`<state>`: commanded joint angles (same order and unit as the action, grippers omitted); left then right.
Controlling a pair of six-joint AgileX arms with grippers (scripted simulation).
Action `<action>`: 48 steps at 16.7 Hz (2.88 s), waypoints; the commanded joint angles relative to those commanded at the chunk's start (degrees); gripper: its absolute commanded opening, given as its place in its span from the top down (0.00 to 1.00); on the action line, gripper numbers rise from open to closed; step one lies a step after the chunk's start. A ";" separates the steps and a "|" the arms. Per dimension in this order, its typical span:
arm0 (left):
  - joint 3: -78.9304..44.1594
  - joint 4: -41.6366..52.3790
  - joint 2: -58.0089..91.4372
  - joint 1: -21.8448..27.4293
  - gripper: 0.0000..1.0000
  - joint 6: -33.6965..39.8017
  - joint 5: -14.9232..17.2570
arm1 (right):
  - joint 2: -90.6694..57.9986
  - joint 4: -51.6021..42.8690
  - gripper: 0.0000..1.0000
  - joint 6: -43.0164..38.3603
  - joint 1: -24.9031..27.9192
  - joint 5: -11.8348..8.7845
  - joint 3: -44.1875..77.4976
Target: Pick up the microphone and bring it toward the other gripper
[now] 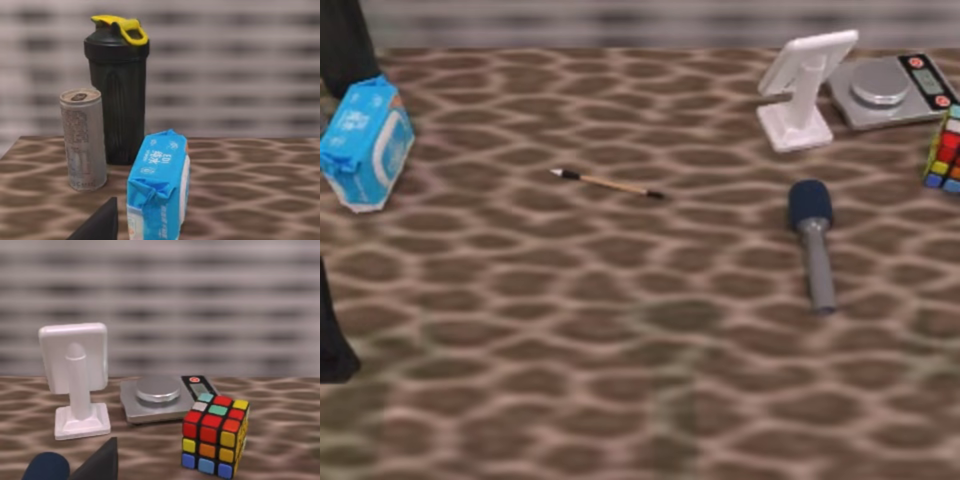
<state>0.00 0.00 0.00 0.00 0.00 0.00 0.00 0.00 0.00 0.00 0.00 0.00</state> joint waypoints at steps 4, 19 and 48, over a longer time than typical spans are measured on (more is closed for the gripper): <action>0.00 0.00 0.00 0.00 0.00 0.00 0.00 | -1.76 -1.16 0.00 -0.61 0.63 0.09 1.75; 0.00 0.00 0.00 0.00 0.00 0.00 0.00 | -78.05 -40.53 0.00 -18.95 17.84 5.05 56.64; 0.00 0.00 0.00 0.00 0.00 0.00 0.00 | -124.71 -39.93 0.00 -27.06 25.17 7.33 77.16</action>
<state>0.00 0.00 0.00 0.00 0.00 0.00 -124.71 -39.93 -27.06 25.17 7.33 77.16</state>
